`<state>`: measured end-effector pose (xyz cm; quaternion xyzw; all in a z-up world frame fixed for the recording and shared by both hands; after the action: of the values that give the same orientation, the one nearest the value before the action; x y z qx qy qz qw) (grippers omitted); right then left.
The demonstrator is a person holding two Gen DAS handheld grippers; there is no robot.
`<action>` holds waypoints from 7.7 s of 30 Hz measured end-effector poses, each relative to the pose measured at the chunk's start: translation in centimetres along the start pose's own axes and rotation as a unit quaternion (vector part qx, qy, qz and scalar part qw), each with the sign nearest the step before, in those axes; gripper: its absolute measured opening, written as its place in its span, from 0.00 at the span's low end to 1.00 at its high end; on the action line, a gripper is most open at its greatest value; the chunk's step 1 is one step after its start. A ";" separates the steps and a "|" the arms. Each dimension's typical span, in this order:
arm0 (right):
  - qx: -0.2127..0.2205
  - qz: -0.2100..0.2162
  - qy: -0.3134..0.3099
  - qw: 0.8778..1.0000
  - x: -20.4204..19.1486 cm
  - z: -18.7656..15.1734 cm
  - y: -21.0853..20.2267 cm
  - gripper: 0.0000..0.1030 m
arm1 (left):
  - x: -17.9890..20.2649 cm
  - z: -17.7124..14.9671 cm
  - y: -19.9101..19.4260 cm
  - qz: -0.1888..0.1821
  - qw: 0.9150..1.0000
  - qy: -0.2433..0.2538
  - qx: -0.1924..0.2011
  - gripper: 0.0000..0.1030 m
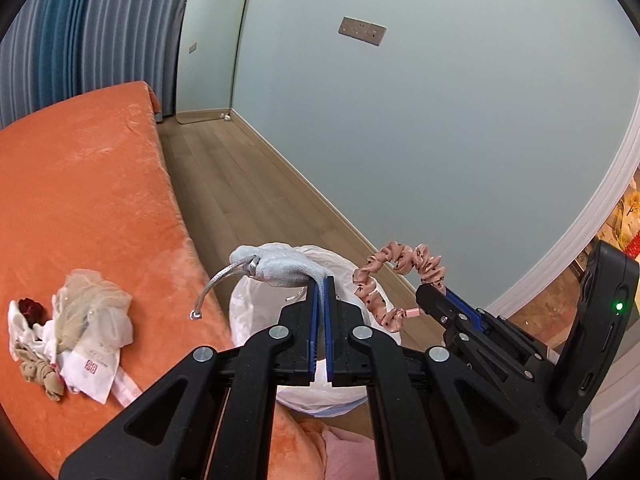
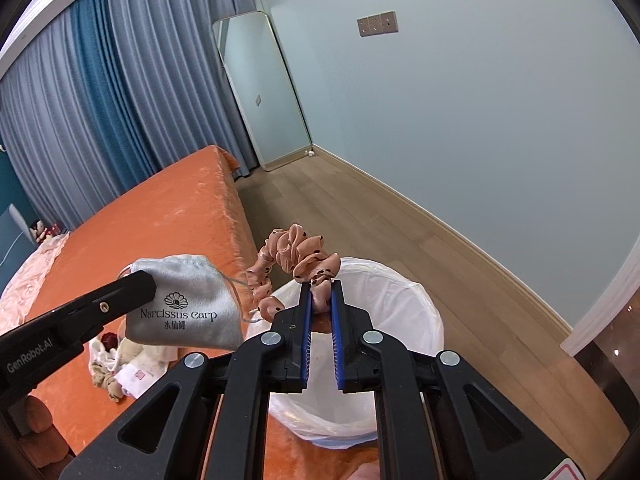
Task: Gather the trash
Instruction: 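Carry pouch and scrunchie over the bin and open both tools to drop them, then move both open tools back toward the clutter on the bed, then grasp the beige stocking with the left tool while the right tool grasps the white paper bag, then carry stocking and paper bag over the bin and open both tools to drop them, then move both open tools back toward the remaining clutter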
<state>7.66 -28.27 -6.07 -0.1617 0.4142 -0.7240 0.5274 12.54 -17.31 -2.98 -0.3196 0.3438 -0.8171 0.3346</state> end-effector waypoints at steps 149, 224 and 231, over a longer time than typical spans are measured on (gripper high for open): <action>0.003 0.082 -0.063 0.995 -10.1 -4.7 -4.4 0.05 | -6.6 -6.5 -8.9 0.107 0.991 -0.069 0.043 0.16; -0.033 0.042 -0.059 0.997 -8.2 -5.7 -1.8 0.28 | -7.1 -5.3 -5.1 0.079 0.994 -0.077 0.021 0.49; -0.044 0.050 -0.085 0.994 -11.2 -7.5 -1.5 0.36 | -11.2 -7.7 -6.2 0.091 0.989 -0.117 0.015 0.50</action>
<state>6.07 -14.89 -7.21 -0.2248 0.4066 -0.6615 0.5887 11.13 -2.65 -5.74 -0.3751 0.3179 -0.7454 0.4502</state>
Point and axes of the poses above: each gripper's, at about its wrist camera, not at the fingertips, and y roughly the way its jaws point, x to its right, z to its top, the point moved 6 cm from there along y, roughly the way its jaws point, and after that the axes turned 12 degrees about -x, right-handed, at the moved point
